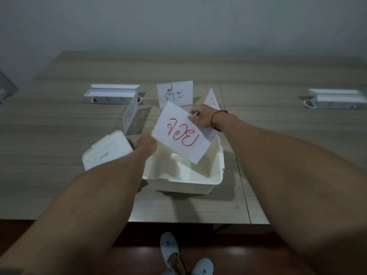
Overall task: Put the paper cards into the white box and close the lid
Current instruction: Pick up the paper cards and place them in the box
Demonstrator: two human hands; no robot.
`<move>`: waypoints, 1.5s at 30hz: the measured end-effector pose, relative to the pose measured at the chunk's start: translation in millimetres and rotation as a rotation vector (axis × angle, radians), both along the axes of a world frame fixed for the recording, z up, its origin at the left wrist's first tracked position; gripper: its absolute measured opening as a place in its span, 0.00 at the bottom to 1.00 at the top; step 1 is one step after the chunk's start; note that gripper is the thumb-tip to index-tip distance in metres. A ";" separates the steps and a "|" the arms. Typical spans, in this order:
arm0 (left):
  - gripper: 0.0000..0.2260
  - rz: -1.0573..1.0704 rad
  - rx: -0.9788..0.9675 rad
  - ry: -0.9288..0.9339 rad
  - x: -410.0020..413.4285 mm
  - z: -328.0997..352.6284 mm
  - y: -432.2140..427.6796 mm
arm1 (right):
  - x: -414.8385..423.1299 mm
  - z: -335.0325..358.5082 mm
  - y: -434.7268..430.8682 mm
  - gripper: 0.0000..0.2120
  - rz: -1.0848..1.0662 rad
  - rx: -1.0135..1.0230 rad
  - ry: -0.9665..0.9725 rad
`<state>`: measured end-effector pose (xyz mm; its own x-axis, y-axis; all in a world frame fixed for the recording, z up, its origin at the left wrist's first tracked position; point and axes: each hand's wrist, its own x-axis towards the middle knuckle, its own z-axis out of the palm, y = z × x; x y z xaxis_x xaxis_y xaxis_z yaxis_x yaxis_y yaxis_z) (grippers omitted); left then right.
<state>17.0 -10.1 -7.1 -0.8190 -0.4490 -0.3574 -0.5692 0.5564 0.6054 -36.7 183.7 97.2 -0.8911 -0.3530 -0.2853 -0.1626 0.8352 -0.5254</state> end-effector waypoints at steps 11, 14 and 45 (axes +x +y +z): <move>0.24 -0.008 0.002 0.070 -2.2 -7.9 -6.1 | 27.9 -18.2 24.9 0.15 0.016 0.180 -0.217; 0.23 -0.012 -0.003 0.076 -5.2 -8.6 -4.3 | 32.7 -17.6 18.4 0.16 0.097 0.272 -0.202; 0.25 0.023 -0.202 0.032 -134.5 1.4 -15.0 | -134.3 -76.1 12.1 0.15 -0.735 0.057 0.121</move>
<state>-117.5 -25.0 -5.7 -0.8173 -0.5272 -0.2326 -0.5653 0.6555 0.5007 -171.0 195.8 21.1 -0.9181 0.3582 -0.1698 0.3939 0.7765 -0.4919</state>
